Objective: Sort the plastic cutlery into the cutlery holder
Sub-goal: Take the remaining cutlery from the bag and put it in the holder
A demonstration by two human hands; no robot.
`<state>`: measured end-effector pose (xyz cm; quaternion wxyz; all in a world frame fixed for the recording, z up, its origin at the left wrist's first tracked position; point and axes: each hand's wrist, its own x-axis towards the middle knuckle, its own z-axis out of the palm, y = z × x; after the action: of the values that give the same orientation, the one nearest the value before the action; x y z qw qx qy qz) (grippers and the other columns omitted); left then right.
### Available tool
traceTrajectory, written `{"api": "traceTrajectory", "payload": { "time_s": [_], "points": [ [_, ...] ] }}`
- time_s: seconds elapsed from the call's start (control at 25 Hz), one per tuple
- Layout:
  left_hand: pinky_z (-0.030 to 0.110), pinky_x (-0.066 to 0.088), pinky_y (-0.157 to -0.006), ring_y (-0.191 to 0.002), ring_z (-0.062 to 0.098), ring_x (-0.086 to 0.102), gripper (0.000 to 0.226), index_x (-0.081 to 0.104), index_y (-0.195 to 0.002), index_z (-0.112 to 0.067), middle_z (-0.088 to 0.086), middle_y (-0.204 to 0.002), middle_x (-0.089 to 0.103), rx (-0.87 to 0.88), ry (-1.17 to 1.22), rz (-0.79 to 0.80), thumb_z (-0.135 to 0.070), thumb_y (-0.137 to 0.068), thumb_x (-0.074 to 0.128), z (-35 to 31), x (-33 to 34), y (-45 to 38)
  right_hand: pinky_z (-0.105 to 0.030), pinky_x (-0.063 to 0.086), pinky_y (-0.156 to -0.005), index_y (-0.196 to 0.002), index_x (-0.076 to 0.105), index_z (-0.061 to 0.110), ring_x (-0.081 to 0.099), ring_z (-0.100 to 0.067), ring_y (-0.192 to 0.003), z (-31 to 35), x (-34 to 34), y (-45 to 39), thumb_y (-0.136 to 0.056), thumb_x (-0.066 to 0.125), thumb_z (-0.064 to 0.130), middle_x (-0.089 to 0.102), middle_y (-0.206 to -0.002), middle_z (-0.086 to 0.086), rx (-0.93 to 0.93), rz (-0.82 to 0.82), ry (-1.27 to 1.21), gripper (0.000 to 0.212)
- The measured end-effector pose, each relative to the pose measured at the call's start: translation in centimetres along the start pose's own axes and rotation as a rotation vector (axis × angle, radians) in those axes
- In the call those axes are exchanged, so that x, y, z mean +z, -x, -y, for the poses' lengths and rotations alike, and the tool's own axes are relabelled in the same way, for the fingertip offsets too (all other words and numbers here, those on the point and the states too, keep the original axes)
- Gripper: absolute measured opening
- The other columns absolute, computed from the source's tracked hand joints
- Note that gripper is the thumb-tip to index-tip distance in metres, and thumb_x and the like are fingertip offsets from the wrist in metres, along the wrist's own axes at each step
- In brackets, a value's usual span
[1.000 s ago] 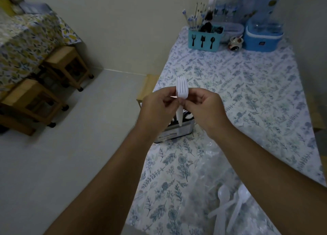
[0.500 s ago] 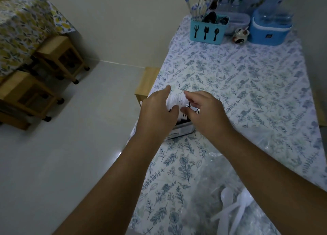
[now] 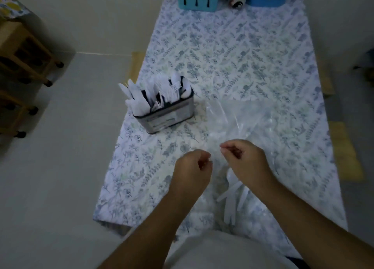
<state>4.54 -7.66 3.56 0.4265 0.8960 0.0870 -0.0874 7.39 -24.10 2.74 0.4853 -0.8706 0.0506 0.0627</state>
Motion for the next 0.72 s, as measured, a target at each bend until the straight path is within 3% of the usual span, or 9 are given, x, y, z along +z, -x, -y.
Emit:
{"api": "traceTrajectory", "payload": {
  "time_s": [0.12, 0.24, 0.36, 0.48, 0.64, 0.72],
  "points": [
    [0.012, 0.051, -0.066, -0.072, 0.005, 0.065, 0.011, 0.074, -0.094, -0.018, -0.005, -0.086, 0.073, -0.074, -0.112, 0.209, -0.027, -0.091, 0.069, 0.8, 3.7, 1.9, -0.005, 0.048, -0.065, -0.089, 0.073, 0.031, 0.063, 0.014, -0.075, -4.3, -2.3, 4.0, -0.092, 0.069, 0.015, 0.069, -0.082, 0.017, 0.217, -0.034, 0.019, 0.017],
    [0.022, 0.052, -0.072, -0.078, 0.011, 0.064, 0.018, 0.070, -0.095, -0.016, -0.003, -0.088, 0.070, -0.094, -0.211, 0.327, -0.032, -0.088, 0.075, 0.8, 5.8, 2.7, -0.007, 0.046, -0.058, -0.085, 0.070, 0.032, 0.067, 0.001, -0.076, -6.7, -2.8, 6.8, -0.092, 0.069, 0.018, 0.070, -0.081, 0.012, 0.390, -0.086, -0.032, 0.015],
    [0.007, 0.047, -0.067, -0.070, 0.001, 0.057, 0.016, 0.071, -0.095, -0.014, -0.007, -0.085, 0.066, -0.093, -0.208, 0.334, -0.027, -0.088, 0.076, 0.6, 6.7, 2.9, -0.027, 0.053, -0.061, -0.086, 0.069, 0.029, 0.068, -0.020, -0.074, -7.7, -3.2, 7.9, -0.092, 0.067, 0.021, 0.071, -0.082, 0.000, 0.515, -0.120, -0.140, 0.011],
    [-0.004, 0.042, -0.059, -0.069, -0.007, 0.058, 0.014, 0.074, -0.098, -0.015, -0.010, -0.085, 0.068, -0.125, -0.073, 0.270, -0.025, -0.089, 0.076, 0.3, 6.9, 3.2, -0.033, 0.053, -0.064, -0.093, 0.069, 0.026, 0.064, -0.019, -0.073, -7.6, -3.6, 8.0, -0.092, 0.069, 0.031, 0.069, -0.084, -0.002, 0.545, -0.137, -0.223, 0.005],
    [0.009, 0.051, -0.065, -0.070, -0.001, 0.067, 0.013, 0.074, -0.092, -0.020, -0.010, -0.078, 0.073, -0.109, 0.065, 0.413, -0.029, -0.084, 0.080, -0.6, 7.1, 4.3, -0.030, 0.053, -0.074, -0.111, 0.066, 0.027, 0.066, -0.011, -0.082, -6.7, -3.4, 7.3, -0.092, 0.067, 0.045, 0.068, -0.091, 0.005, 0.515, -0.054, -0.284, 0.026],
    [0.013, 0.048, -0.059, -0.059, -0.002, 0.062, 0.010, 0.073, -0.084, -0.021, -0.008, -0.071, 0.070, -0.077, 0.031, 0.469, -0.029, -0.085, 0.079, -0.9, 7.2, 4.7, -0.043, 0.061, -0.080, -0.116, 0.069, 0.023, 0.072, -0.021, -0.084, -6.7, -3.1, 6.9, -0.094, 0.066, 0.041, 0.074, -0.090, -0.001, 0.532, -0.050, -0.342, 0.028]
  ]
}}
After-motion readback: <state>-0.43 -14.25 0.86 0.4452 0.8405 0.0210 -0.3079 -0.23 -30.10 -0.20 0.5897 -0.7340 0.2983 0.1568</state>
